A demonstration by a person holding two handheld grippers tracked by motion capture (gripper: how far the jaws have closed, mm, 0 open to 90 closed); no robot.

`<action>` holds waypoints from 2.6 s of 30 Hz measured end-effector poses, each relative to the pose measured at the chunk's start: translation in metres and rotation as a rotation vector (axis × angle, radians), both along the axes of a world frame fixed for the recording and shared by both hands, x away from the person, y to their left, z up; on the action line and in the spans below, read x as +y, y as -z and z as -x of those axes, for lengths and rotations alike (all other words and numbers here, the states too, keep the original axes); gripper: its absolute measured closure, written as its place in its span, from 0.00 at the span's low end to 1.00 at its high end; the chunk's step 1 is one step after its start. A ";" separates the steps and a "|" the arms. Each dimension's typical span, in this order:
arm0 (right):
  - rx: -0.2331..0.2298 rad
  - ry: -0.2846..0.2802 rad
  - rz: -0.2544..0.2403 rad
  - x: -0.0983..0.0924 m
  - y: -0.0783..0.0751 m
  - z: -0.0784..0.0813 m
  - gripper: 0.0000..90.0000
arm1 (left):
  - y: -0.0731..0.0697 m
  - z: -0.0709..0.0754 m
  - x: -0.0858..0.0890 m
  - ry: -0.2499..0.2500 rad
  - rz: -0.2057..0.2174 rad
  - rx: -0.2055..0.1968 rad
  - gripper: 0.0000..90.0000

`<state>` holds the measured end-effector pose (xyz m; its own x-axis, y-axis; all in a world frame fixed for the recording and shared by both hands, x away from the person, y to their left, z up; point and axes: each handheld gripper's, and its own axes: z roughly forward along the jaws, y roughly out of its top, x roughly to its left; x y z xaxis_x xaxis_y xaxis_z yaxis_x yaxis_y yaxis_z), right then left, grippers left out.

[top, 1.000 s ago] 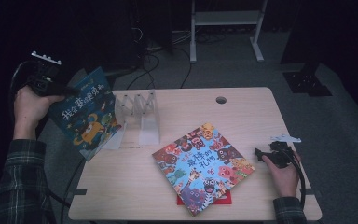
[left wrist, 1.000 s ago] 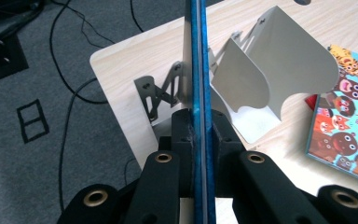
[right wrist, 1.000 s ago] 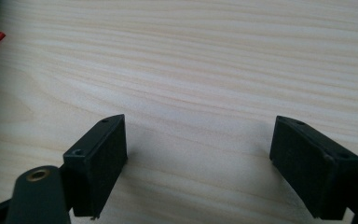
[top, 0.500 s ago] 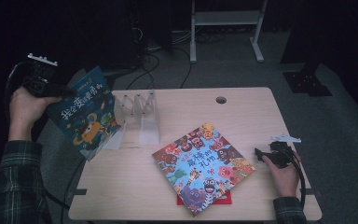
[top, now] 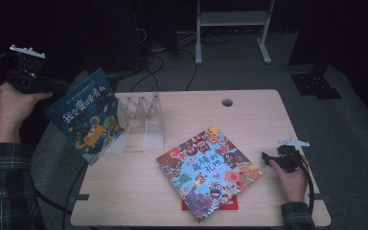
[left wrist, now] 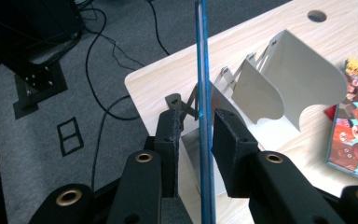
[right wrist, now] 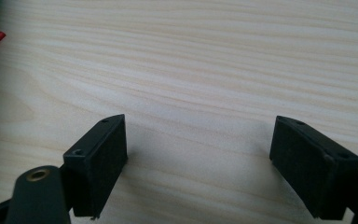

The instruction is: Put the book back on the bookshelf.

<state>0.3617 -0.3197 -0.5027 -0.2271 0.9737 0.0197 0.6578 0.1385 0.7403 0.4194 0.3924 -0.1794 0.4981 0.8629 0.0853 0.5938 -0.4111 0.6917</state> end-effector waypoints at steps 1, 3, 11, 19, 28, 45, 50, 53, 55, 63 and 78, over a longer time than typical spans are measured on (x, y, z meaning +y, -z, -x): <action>0.000 0.000 0.000 0.000 0.000 0.000 0.20 | -0.002 0.003 -0.001 -0.002 0.008 -0.005 0.83; 0.000 0.000 0.000 0.000 0.000 0.000 0.20 | -0.003 0.006 -0.002 0.010 0.016 -0.010 0.86; -0.001 -0.001 0.000 0.000 0.000 0.000 0.20 | 0.004 0.016 -0.014 0.055 0.033 0.029 1.00; 0.000 -0.002 0.001 0.000 0.000 0.001 0.20 | 0.026 0.033 -0.047 0.141 0.018 -0.001 0.79; 0.001 -0.010 0.001 0.000 0.000 0.002 0.20 | 0.069 0.051 -0.083 0.239 0.003 -0.028 0.54; 0.004 -0.058 0.003 0.000 -0.003 0.012 0.35 | 0.168 0.073 -0.135 0.393 0.015 0.020 0.30; 0.005 -0.093 -0.004 0.003 -0.007 0.021 0.38 | 0.193 0.076 -0.151 0.419 0.041 0.043 0.23; -0.001 -0.116 -0.012 0.005 -0.012 0.028 0.38 | 0.208 0.078 -0.160 0.436 0.062 0.043 0.20; -0.005 -0.137 -0.020 0.007 -0.015 0.034 0.38 | 0.215 0.079 -0.164 0.442 0.088 0.043 0.19; -0.028 -0.202 -0.034 0.014 -0.022 0.058 0.39 | 0.247 0.073 -0.178 0.469 0.092 0.072 0.10; -0.024 -0.256 -0.047 0.018 -0.021 0.079 0.37 | 0.282 0.054 -0.206 0.534 0.129 0.136 0.08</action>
